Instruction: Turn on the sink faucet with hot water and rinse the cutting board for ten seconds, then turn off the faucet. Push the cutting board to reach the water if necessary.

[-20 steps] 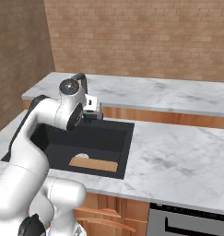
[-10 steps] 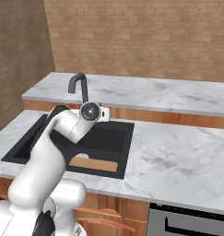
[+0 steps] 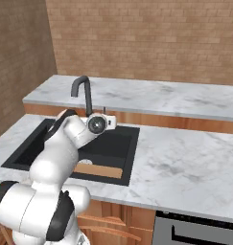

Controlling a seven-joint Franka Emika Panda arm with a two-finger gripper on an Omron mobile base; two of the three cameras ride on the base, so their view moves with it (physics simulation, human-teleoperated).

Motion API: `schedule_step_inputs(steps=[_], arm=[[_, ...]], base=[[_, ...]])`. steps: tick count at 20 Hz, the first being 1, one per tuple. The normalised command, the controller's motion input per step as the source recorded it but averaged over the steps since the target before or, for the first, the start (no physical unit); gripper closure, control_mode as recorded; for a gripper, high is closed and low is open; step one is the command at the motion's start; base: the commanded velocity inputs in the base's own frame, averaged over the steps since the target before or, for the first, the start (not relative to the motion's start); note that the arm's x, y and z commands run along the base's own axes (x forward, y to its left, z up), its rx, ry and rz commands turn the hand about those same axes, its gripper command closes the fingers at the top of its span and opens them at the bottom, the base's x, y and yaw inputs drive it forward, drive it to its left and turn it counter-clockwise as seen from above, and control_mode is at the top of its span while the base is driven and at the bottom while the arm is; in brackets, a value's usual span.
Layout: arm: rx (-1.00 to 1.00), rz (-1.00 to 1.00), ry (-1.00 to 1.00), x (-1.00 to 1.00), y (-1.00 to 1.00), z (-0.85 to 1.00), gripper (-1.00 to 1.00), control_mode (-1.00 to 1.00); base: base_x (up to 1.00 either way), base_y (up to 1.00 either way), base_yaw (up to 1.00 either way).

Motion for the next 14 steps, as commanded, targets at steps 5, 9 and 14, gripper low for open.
schedule_step_inputs(steps=[5, 9, 14], arm=[[0.00, 0.00, -0.02, 0.23, 0.05, -0.23, -1.00, -1.00], [0.00, 0.00, -0.05, 0.28, 0.05, -0.09, -1.00, -1.00], [0.00, 0.00, -0.05, 0.28, 0.00, -0.02, -1.00, -1.00]], base=[[0.00, 0.00, 0.00], [0.00, 0.00, 0.00], [0.00, 0.00, 0.00]])
